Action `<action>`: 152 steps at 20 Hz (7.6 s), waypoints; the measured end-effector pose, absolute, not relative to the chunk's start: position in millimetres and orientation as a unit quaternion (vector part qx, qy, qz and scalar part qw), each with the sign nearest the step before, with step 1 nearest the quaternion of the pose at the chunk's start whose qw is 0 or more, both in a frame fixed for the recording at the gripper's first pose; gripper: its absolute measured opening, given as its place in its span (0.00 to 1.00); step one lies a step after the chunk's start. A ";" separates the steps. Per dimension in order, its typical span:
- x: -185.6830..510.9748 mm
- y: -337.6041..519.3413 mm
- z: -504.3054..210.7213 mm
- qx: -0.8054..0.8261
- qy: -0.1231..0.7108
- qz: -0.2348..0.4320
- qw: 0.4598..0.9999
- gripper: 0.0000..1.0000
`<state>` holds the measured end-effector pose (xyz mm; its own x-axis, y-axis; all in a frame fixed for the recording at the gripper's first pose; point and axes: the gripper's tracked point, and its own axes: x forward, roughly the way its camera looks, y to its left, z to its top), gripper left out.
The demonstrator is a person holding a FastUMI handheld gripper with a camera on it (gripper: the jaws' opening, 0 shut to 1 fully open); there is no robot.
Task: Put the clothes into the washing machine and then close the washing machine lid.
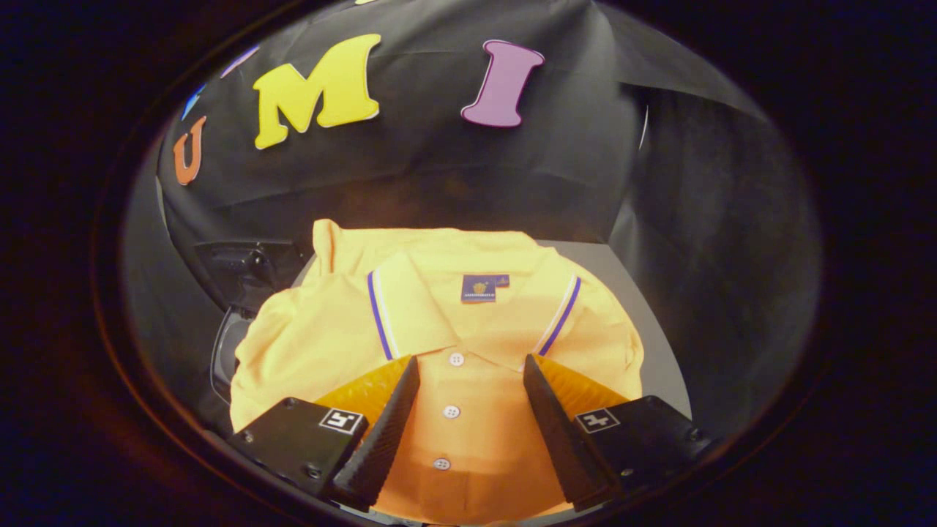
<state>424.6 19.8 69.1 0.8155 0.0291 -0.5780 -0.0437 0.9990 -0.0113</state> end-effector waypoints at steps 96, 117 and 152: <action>420.5 444.0 -62.9 0.055 0.453 0.096 0.885 0.07; 414.7 428.5 -35.2 0.018 0.386 0.084 0.919 0.98; 537.9 464.7 144.8 0.017 0.182 0.059 0.981 0.98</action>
